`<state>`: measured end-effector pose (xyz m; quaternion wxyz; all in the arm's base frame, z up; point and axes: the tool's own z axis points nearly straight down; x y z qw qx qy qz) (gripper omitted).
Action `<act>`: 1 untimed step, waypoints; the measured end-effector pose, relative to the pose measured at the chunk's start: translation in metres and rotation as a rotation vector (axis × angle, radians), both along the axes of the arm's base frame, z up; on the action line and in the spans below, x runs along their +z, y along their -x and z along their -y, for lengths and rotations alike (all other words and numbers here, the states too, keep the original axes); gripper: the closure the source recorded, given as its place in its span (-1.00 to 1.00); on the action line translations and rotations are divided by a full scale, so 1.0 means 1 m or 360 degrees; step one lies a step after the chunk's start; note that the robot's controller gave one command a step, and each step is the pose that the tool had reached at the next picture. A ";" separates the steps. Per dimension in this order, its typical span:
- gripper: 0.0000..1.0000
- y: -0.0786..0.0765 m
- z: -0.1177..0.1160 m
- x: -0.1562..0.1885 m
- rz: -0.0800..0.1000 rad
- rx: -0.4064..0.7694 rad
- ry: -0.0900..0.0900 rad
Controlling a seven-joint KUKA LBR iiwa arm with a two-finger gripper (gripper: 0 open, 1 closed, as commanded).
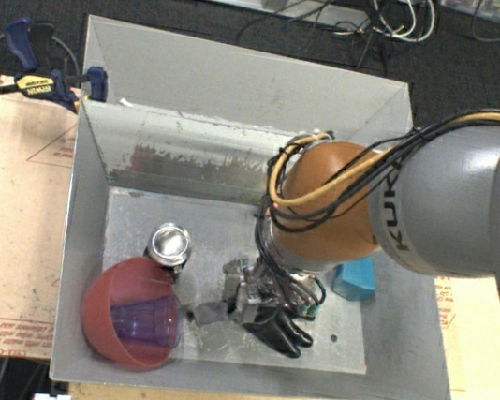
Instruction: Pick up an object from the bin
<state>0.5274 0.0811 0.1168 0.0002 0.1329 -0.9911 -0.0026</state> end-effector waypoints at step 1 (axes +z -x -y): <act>1.00 0.000 0.000 0.008 -0.0002 0.0000 0.0000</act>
Offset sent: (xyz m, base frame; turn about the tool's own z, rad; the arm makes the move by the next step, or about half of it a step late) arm 0.0003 0.0000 0.0286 0.0000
